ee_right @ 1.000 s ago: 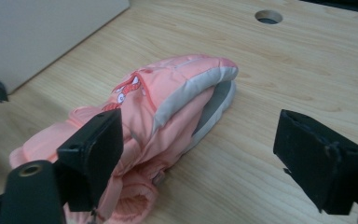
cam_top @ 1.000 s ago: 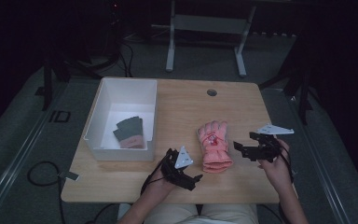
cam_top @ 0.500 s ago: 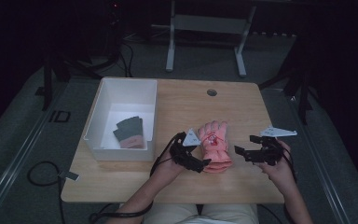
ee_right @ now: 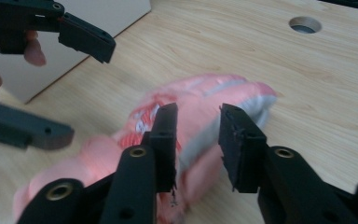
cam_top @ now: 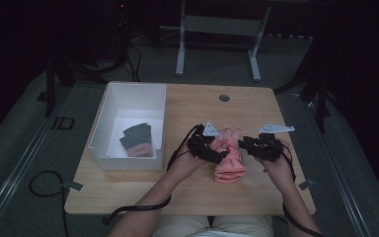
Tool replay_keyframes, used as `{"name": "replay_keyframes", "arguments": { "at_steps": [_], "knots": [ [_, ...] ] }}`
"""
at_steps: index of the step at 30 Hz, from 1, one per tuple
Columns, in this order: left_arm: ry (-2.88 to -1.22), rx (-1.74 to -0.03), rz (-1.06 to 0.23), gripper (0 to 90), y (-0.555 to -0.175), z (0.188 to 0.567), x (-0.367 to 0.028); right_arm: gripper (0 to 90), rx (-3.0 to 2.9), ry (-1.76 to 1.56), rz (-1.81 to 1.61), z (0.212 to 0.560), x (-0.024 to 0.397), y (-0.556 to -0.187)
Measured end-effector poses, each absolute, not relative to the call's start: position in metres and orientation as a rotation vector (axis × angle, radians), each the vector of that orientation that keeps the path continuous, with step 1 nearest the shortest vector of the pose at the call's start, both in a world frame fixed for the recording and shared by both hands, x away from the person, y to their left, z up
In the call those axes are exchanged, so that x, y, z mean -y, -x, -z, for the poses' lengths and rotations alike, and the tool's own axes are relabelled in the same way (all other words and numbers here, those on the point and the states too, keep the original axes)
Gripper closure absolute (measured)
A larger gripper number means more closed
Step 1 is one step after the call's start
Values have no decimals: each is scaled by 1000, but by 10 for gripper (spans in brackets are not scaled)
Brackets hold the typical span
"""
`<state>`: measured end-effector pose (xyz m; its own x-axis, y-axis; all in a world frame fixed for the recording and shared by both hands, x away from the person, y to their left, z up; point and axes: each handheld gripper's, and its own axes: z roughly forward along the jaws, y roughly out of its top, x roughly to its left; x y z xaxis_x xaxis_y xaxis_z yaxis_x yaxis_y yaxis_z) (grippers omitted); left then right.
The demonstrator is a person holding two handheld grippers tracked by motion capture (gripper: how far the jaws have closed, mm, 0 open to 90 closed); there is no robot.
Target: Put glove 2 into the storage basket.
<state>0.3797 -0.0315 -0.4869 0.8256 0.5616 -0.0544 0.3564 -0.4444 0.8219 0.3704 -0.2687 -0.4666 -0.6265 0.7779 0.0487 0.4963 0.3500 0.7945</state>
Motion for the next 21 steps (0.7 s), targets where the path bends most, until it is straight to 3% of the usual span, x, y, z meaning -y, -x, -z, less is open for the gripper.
{"name": "replay_keyframes", "arguments": {
  "at_steps": [10,15,21],
  "knots": [
    [-2116,-780,-254,153,-393,498,25,501,-2296,-1221,-1075,496,258,-390],
    [-2138,-886,-135,161,-410,517,29,447,-2353,-1234,-990,509,260,-395],
    [-2170,-966,-31,187,-425,541,35,444,-2379,-1261,-966,520,257,-397]
  ]
}}
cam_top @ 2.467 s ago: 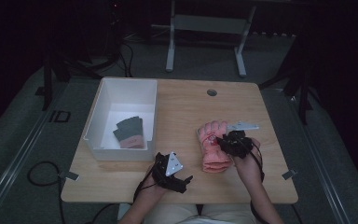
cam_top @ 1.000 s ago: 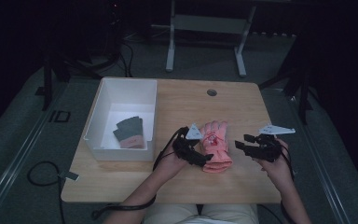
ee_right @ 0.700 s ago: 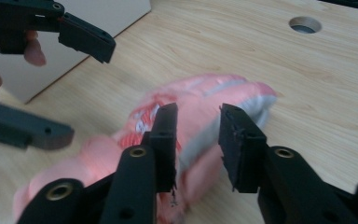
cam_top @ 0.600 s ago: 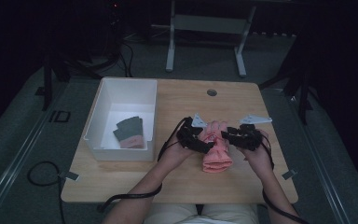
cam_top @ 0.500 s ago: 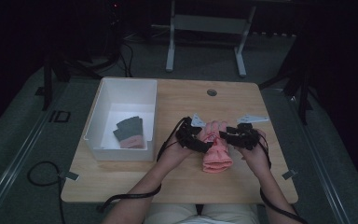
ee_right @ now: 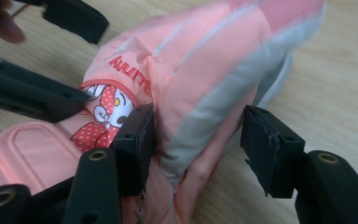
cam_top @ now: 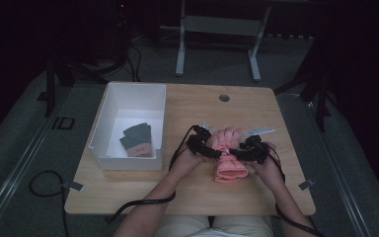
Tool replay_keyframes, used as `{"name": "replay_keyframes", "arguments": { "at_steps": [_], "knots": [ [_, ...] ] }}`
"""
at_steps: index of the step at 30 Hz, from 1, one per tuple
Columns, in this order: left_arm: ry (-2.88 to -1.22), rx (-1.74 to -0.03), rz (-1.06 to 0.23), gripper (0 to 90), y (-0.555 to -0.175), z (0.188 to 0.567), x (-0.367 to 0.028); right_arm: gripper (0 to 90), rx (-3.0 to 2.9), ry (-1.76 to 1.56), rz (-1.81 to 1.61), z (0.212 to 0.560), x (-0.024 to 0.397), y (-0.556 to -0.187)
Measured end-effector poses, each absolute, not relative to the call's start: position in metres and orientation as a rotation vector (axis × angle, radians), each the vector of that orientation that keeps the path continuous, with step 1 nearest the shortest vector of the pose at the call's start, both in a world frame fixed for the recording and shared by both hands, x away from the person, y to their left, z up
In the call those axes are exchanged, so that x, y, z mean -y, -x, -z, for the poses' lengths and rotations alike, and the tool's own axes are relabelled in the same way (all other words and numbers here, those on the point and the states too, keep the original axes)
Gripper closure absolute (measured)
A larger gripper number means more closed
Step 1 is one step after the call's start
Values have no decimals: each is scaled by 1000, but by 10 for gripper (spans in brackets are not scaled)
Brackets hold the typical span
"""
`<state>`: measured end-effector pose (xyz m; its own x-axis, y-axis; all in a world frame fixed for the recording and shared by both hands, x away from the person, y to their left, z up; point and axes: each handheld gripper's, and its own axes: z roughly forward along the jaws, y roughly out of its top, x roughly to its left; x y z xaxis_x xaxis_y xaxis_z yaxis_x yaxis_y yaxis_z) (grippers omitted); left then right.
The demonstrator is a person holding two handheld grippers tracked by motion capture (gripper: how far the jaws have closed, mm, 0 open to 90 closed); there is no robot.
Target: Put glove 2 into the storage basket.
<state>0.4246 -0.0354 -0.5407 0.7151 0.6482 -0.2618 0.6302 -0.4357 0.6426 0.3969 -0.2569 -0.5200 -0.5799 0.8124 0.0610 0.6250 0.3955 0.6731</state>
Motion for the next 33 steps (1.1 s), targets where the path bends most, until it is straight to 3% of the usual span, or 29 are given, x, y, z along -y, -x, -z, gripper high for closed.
{"name": "replay_keyframes", "arguments": {
  "at_steps": [3,5,9,12,14,25,33],
  "knots": [
    [-2148,-1001,51,195,-431,549,35,478,-2395,-1324,-995,526,258,-400],
    [-2138,-994,116,256,-434,553,36,535,-2410,-1319,-1009,527,257,-400],
    [-2123,-960,196,464,-436,551,36,597,-2403,-1303,-1022,528,255,-397],
    [-2134,-931,180,665,-434,547,38,638,-2392,-1312,-1042,527,255,-396],
    [-2151,-918,152,727,-432,544,40,660,-2382,-1307,-1047,526,254,-395],
    [-2143,-868,112,785,-426,519,41,690,-2331,-1320,-1139,511,260,-388],
    [-2131,-829,57,790,-420,481,38,694,-2285,-1278,-1210,482,261,-380]
  ]
}}
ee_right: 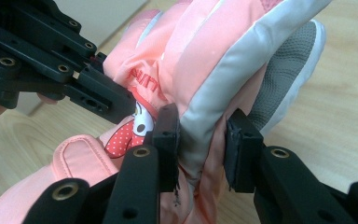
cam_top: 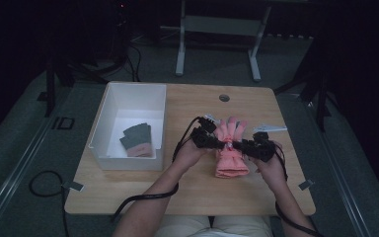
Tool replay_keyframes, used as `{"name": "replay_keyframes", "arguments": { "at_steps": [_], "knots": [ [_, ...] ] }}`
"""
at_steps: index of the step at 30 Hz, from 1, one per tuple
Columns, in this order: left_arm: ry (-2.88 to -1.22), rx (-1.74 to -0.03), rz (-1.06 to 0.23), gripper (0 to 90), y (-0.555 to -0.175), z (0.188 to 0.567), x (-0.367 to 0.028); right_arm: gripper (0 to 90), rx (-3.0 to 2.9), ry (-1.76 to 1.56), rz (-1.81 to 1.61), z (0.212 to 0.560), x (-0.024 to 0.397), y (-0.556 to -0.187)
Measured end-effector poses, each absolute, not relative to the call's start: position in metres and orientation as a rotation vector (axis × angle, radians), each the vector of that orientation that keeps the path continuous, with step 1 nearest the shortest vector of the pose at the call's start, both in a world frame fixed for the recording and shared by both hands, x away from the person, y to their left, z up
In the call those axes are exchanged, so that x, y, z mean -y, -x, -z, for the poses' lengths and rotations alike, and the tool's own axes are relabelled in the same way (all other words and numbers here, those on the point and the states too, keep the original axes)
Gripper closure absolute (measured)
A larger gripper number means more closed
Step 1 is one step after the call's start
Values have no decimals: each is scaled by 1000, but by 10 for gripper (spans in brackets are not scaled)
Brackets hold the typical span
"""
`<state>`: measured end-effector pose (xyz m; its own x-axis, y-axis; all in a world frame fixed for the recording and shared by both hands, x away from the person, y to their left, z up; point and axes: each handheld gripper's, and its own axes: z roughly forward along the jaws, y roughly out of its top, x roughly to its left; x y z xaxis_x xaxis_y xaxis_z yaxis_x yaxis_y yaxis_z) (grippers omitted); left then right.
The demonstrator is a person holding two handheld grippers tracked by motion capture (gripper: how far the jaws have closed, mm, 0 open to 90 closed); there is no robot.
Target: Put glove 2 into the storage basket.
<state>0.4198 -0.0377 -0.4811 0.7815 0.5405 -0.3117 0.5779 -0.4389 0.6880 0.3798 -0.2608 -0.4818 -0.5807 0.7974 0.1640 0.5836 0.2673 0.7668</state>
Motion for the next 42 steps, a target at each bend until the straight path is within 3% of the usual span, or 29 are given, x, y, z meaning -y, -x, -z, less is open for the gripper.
{"name": "replay_keyframes", "arguments": {
  "at_steps": [19,42],
  "knots": [
    [-2147,-812,-58,789,-416,398,2,694,-2229,-1153,-1305,409,230,-380],
    [-2123,-902,-138,789,-412,351,-81,694,-2269,-1009,-1370,365,149,-396]
  ]
}}
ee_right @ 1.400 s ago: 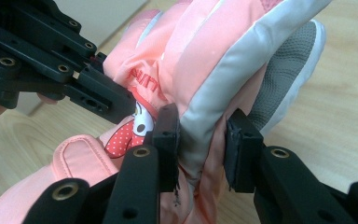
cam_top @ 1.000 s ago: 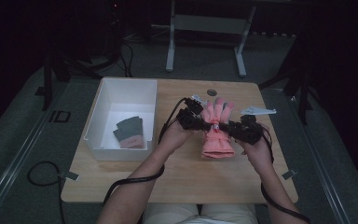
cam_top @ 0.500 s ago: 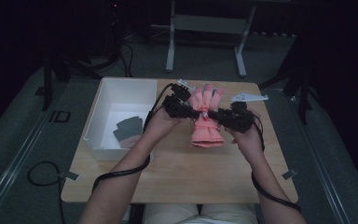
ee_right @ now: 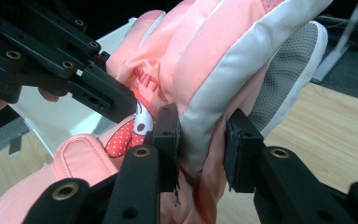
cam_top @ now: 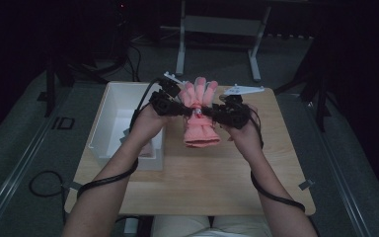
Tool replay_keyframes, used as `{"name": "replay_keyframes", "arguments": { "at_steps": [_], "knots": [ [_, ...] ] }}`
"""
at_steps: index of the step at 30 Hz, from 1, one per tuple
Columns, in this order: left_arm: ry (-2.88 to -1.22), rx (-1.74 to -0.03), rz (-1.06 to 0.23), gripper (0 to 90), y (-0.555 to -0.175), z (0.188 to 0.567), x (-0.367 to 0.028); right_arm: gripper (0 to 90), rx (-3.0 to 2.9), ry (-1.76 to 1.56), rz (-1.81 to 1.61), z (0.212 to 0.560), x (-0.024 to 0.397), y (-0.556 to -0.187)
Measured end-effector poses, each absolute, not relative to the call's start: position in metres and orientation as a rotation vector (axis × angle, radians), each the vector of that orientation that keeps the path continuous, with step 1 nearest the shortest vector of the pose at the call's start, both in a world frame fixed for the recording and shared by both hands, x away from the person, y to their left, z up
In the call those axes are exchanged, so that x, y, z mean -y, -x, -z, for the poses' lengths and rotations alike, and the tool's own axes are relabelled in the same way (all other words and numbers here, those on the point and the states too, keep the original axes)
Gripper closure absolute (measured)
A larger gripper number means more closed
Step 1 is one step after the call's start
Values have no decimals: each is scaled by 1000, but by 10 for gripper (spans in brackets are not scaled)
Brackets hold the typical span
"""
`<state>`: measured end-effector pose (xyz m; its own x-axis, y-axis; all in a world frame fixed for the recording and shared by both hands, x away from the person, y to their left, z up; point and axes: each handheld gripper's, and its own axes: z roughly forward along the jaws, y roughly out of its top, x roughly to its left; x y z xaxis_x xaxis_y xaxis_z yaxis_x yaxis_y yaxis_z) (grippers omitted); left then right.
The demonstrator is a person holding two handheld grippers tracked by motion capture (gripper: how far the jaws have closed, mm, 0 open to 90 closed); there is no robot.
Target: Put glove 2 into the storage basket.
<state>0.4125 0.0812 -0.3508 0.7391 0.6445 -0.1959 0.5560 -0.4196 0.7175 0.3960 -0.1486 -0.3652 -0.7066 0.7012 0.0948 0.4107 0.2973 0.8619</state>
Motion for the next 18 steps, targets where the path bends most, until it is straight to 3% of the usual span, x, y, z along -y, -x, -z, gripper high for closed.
{"name": "replay_keyframes", "arguments": {
  "at_steps": [18],
  "knots": [
    [-2120,-991,-197,789,-410,329,-159,694,-2324,-938,-1423,348,71,-412]
  ]
}}
